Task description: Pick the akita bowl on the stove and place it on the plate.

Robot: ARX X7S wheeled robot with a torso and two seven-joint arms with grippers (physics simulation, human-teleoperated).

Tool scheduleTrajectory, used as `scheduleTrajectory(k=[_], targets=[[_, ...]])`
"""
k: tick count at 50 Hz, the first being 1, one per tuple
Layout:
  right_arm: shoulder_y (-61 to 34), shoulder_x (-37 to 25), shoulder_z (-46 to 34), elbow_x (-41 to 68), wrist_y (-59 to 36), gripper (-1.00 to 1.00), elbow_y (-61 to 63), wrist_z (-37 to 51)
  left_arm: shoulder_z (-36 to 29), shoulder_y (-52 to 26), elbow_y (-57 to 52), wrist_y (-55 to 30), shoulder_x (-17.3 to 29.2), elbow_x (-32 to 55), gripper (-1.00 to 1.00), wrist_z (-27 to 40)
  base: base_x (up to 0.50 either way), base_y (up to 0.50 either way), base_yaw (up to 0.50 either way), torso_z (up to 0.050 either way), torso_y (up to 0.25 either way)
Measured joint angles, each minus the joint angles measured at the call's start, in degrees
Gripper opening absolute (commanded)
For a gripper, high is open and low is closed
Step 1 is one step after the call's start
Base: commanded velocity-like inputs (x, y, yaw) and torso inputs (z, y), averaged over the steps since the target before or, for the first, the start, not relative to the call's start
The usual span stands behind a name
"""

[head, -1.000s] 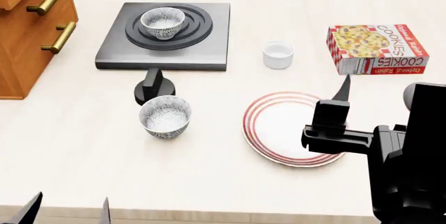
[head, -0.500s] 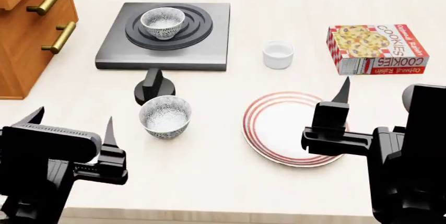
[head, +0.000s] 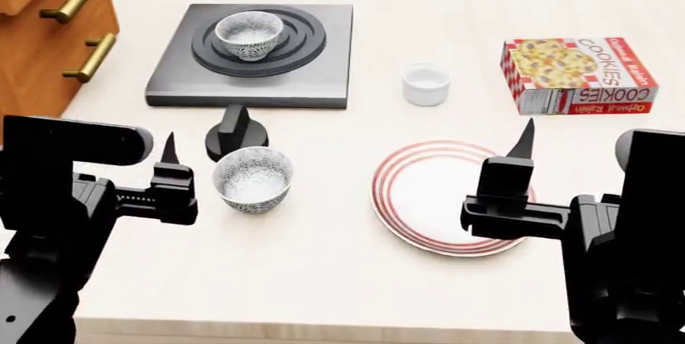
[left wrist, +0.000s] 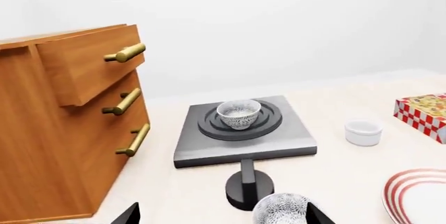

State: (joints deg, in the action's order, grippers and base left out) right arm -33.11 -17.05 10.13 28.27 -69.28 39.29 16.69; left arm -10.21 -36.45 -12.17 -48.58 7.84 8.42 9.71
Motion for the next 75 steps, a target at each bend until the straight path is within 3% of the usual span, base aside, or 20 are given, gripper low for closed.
scheduleTrajectory(k=[28,52,75], targets=[[0.09,-0.22,0.28,0.83,0.13,1.0,-0.14,0.58,-0.03,-1.5,0.44,-1.39,0.23,2.26,1.0,0.81,0.0,-0.35,0.0,0.0,0.0],[0.15,-0.75,-0.34,1.36,0.32,1.0,-0.31,0.99,-0.45,-1.48,0.71,-1.33,0.89,3.34,1.0,1.71,0.0,-0.01,0.0,0.0,0.0],[0.15,-1.0,-0.43,2.05,0.43,1.0,-0.37,1.46,-0.95,-1.79,0.8,-1.31,1.44,4.24,1.0,2.5,0.22,0.0,0.0,0.0,0.0]])
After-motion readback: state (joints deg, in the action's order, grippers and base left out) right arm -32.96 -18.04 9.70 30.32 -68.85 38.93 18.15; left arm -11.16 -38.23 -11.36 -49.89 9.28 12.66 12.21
